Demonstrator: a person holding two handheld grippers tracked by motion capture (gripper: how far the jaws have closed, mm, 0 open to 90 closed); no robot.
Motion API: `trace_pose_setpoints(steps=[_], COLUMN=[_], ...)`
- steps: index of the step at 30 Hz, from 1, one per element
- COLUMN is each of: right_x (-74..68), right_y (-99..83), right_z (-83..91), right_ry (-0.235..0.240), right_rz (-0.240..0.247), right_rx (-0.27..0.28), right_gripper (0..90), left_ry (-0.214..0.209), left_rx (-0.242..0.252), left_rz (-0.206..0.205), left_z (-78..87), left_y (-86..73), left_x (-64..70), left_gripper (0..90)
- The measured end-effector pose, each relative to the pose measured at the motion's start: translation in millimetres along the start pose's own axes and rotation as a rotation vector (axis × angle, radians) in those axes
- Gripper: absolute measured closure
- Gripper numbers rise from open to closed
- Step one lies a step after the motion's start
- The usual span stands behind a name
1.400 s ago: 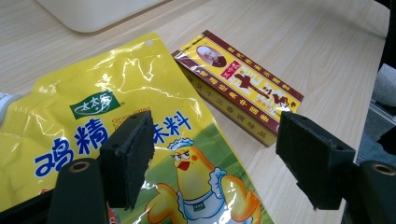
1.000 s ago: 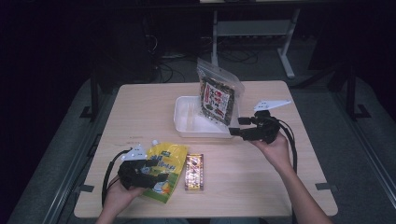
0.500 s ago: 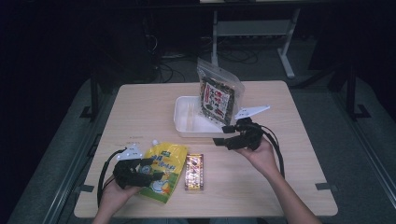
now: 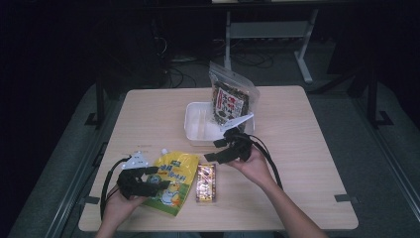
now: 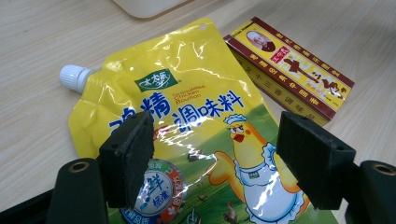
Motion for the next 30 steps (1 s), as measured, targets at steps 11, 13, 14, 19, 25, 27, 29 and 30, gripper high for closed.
trace_pose_setpoints(steps=[11,13,14,19,25,27,29,30], right_x=[-3.7,-4.0,-3.9,1.3,8.3,10.7,13.3,15.6], right_y=[11.1,12.5,13.1,13.3,11.4,10.3,8.3,7.1], right_z=[-27.9,-32.9,-35.2,-48.7,-62.6,-67.0,-71.1,-73.1], right_ry=[0.025,0.029,0.030,0.025,0.032,0.033,0.030,0.035], right_rz=[0.011,0.011,0.010,-0.011,-0.039,-0.044,-0.076,-0.080], right_rx=[-0.046,-0.061,-0.064,-0.112,-0.164,-0.188,-0.210,-0.217], right_gripper=[29.2,30.1,30.4,32.3,37.1,39.4,40.9,41.5], left_ry=[-0.004,-0.004,-0.004,-0.003,0.002,0.005,0.005,0.006], left_rx=[-0.004,-0.004,-0.004,-0.002,-0.008,-0.011,-0.011,-0.010], left_rz=[-0.004,-0.005,-0.005,-0.005,0.000,-0.002,0.000,-0.002], left_z=[-1.4,-1.6,-1.6,-0.8,-1.2,-1.3,-1.4,-1.3], left_y=[0.5,0.6,0.7,0.7,0.0,0.1,0.4,0.5], left_x=[0.2,0.0,0.0,-1.3,-2.3,-2.5,-2.6,-2.6], left_gripper=[27.1,27.1,27.1,27.0,27.1,27.0,27.0,27.0])
Point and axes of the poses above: each handheld gripper's, and its own axes: z roughly backward along the jaws, y roughly out of its top, x roughly to its right, the point moved 1 cm from there along -z, roughly forward along the jaws, and after that the axes turned 3 degrees about x, right-handed, at the moved point
